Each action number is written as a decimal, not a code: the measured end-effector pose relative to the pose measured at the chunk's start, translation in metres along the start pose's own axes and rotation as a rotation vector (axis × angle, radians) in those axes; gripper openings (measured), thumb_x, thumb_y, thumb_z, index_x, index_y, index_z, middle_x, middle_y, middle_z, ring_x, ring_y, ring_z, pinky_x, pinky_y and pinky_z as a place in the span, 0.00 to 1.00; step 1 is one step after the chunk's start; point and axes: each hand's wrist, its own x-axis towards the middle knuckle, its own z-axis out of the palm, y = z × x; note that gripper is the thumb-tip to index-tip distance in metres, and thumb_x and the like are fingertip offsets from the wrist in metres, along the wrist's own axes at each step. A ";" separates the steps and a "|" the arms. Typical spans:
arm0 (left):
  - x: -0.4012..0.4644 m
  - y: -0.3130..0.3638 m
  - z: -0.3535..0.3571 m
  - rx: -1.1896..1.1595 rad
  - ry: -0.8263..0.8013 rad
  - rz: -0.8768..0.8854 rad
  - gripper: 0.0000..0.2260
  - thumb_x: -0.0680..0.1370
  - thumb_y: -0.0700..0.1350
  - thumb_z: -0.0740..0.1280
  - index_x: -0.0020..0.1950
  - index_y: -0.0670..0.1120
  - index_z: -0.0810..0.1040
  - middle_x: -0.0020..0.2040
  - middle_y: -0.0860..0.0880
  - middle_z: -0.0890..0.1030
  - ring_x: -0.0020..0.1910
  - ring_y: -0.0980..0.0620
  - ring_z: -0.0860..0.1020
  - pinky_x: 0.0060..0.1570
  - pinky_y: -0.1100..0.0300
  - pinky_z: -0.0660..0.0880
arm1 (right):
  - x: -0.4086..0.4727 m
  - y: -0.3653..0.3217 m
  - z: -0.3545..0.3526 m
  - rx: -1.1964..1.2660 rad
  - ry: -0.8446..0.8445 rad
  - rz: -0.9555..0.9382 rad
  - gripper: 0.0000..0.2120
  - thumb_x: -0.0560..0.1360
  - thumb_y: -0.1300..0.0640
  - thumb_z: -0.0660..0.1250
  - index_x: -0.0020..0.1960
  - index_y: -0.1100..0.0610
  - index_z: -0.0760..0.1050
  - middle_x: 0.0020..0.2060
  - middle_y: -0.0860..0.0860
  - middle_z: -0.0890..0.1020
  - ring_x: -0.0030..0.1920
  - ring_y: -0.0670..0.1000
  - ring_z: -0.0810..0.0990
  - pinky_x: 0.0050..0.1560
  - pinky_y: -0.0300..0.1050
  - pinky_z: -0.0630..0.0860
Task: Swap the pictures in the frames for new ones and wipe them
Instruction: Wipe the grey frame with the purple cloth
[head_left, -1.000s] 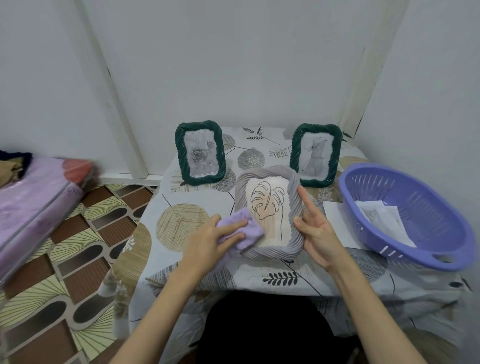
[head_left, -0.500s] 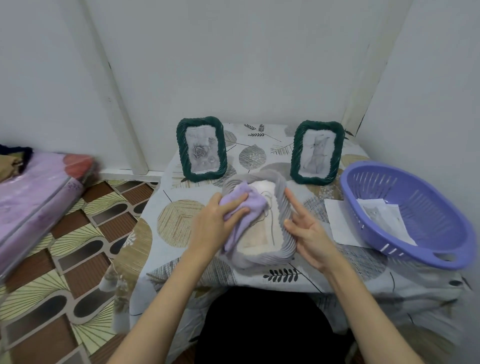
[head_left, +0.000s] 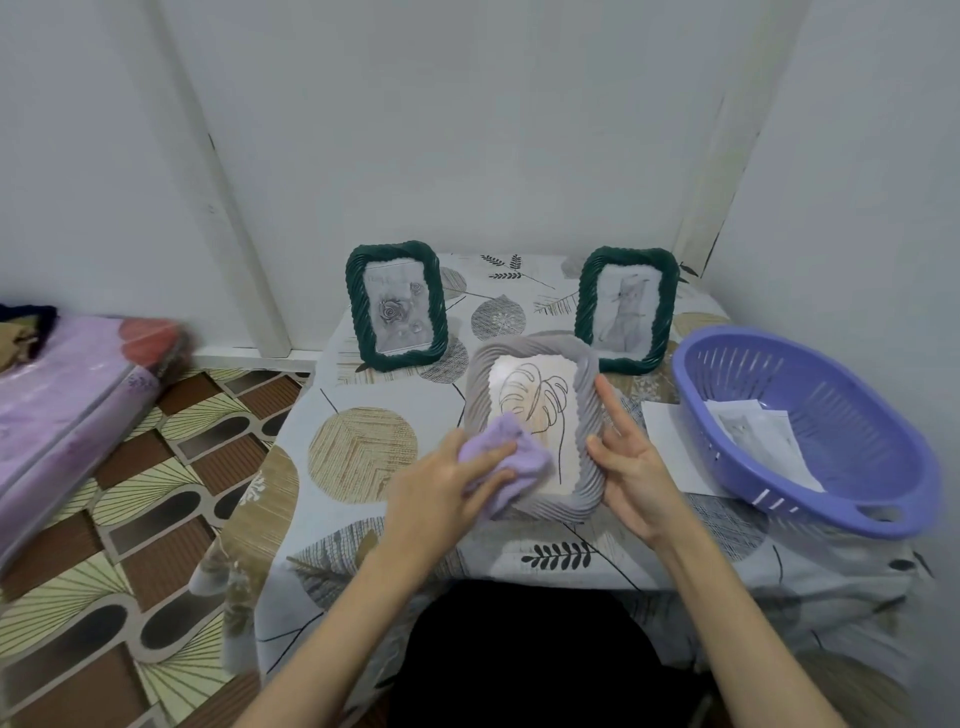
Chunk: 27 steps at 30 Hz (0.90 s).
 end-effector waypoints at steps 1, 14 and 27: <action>0.003 -0.006 -0.001 -0.001 0.033 -0.044 0.18 0.76 0.62 0.56 0.55 0.58 0.81 0.32 0.54 0.67 0.23 0.60 0.57 0.23 0.76 0.50 | -0.001 0.001 -0.001 -0.013 -0.018 0.013 0.39 0.59 0.62 0.78 0.67 0.46 0.71 0.66 0.53 0.74 0.66 0.54 0.72 0.63 0.49 0.71; 0.027 0.021 0.013 -0.128 0.043 -0.047 0.17 0.76 0.60 0.56 0.57 0.58 0.79 0.35 0.56 0.65 0.25 0.65 0.54 0.24 0.78 0.49 | 0.008 0.008 0.008 -0.036 -0.015 0.021 0.41 0.54 0.59 0.82 0.64 0.46 0.73 0.65 0.55 0.75 0.62 0.52 0.76 0.61 0.44 0.74; -0.016 -0.069 0.015 0.051 -0.053 -0.654 0.22 0.75 0.63 0.58 0.63 0.53 0.76 0.47 0.46 0.71 0.44 0.46 0.71 0.42 0.56 0.68 | 0.014 -0.008 0.001 -0.163 0.029 -0.060 0.45 0.56 0.58 0.79 0.69 0.46 0.65 0.60 0.53 0.79 0.61 0.51 0.77 0.59 0.49 0.76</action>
